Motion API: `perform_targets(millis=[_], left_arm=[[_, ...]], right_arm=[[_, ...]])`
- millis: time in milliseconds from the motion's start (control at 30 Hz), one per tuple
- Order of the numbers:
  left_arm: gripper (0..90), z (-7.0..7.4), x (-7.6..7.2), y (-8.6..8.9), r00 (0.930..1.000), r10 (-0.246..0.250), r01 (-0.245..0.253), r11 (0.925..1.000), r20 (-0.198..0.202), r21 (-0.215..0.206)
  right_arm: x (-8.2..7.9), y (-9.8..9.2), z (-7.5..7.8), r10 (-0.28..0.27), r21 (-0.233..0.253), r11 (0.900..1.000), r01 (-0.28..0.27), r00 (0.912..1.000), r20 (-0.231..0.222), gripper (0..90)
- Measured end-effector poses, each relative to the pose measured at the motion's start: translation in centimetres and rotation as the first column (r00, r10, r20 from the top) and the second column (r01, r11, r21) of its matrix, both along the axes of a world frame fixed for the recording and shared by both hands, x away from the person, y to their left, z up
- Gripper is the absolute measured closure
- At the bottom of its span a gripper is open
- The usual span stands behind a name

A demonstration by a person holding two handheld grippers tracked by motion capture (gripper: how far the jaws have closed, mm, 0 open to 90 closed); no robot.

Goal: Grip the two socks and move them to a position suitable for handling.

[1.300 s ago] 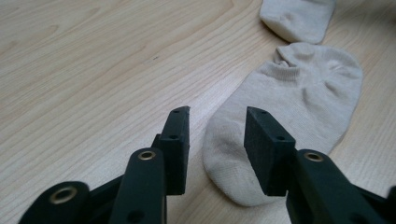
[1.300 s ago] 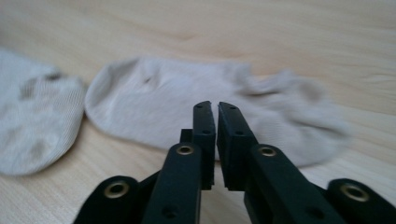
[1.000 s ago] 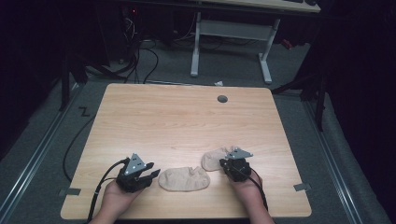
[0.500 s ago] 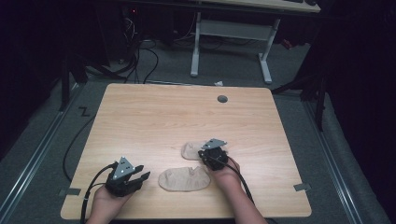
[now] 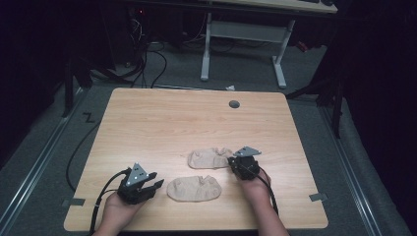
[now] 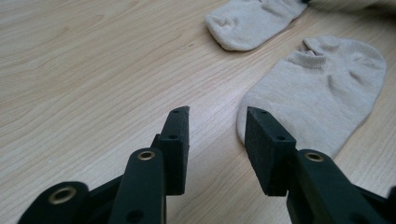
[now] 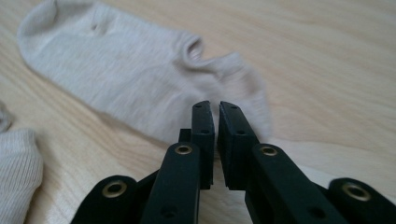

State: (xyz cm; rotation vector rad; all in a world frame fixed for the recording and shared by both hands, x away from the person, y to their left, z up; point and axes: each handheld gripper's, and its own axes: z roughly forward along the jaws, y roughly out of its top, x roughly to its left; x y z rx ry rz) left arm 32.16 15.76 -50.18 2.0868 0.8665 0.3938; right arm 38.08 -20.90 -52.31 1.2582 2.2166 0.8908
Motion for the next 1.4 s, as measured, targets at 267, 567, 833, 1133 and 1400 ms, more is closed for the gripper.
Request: perform_targets(millis=[267, 567, 833, 1133, 1400], left_arm=[[59.2, -0.2, 0.5, 0.0, 0.9999, 0.010, -0.010, 0.9999, -0.005, -0.004], [56.9, -0.4, 0.8, 0.0, 0.9996, 0.026, -0.026, 0.9997, -0.007, -0.003], [52.2, -0.6, 3.4, -1.1, 0.9963, 0.086, -0.086, 0.9960, 0.003, -0.022], [54.7, -1.9, 8.4, -4.0, 0.9899, 0.141, -0.141, 0.9898, -0.012, -0.019], [63.4, -2.4, 9.4, -5.4, 0.9899, 0.139, -0.139, 0.9903, -0.027, 0.004]], right_arm=[[0.0, 2.7, -0.4, 0.093, -0.038, 0.995, -0.092, 0.9956, 0.014, 87.1], [-0.8, 5.5, -0.5, 0.208, -0.054, 0.977, -0.206, 0.9779, 0.024, 88.6], [-1.0, 4.1, 0.9, 0.131, 0.011, 0.991, -0.132, 0.9890, 0.069, 79.7], [0.2, 2.9, 0.2, 0.055, 0.054, 0.997, -0.057, 0.9981, 0.029, 70.0], [0.5, 3.0, -0.1, 0.024, 0.070, 0.997, -0.023, 0.9997, -0.004, 68.7]])
